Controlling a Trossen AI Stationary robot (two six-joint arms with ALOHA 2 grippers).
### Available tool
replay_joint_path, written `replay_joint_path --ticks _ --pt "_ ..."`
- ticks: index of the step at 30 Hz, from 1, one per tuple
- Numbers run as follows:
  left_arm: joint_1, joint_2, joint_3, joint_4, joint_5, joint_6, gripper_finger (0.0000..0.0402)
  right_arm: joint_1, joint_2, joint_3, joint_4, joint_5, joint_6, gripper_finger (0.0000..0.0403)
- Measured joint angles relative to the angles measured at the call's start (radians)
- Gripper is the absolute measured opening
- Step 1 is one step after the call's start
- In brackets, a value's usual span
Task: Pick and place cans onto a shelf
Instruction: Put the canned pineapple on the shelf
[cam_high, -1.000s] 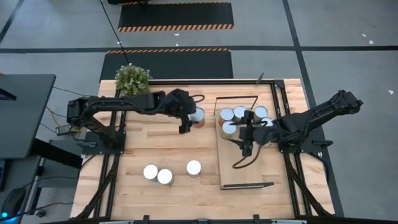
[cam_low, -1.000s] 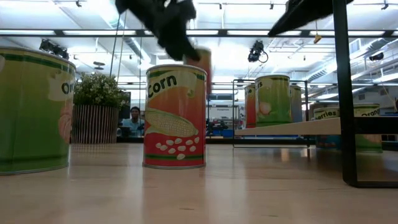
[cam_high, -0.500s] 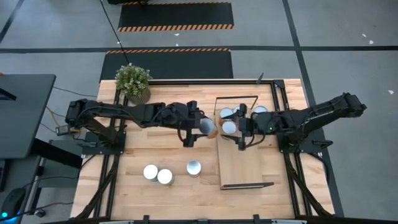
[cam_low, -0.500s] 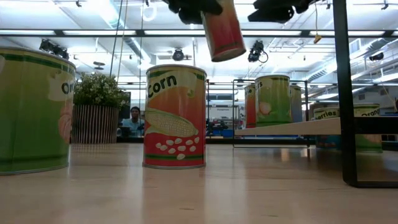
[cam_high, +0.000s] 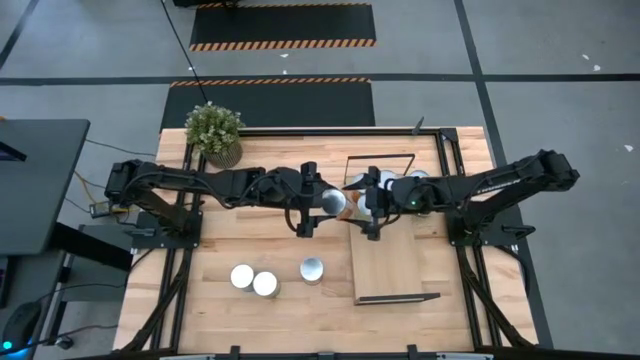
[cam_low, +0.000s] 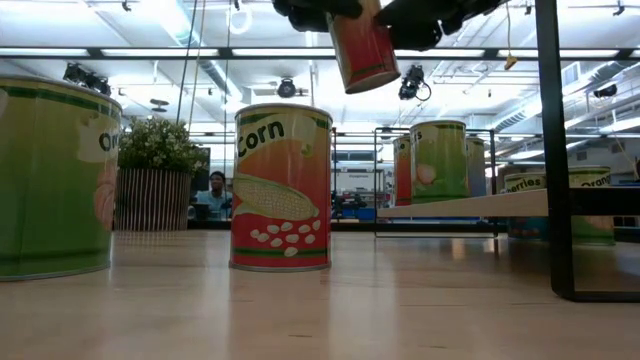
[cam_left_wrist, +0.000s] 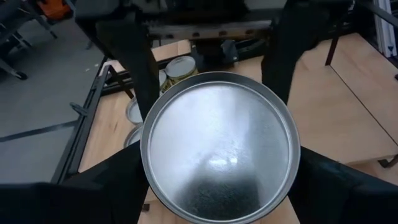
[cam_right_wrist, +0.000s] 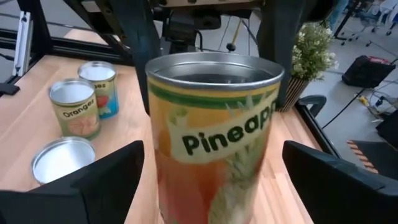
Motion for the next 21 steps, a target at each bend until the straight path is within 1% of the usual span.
replay_joint_path --ticks 7,13,16,18,21 --pt "0.0 0.0 0.0 0.005 0.0 0.0 0.0316 -0.036 0.041 0.029 0.005 -0.051 0.009 0.0373" --pt "0.001 0.0 0.0 0.007 -0.003 0.0 0.0316 -0.067 0.04 0.029 0.005 -0.121 0.015 0.034" --pt "0.001 0.0 0.0 0.006 -0.007 -0.01 0.0318 -0.075 0.04 0.029 0.005 -0.133 0.012 0.0321" --pt "0.001 0.0 0.0 0.006 -0.009 -0.018 0.0326 -0.076 0.04 0.029 0.005 -0.136 0.011 0.0313" --pt "0.001 0.004 0.0 0.006 -0.011 -0.026 0.0349 -0.076 0.04 0.029 0.002 -0.139 0.011 0.0312"
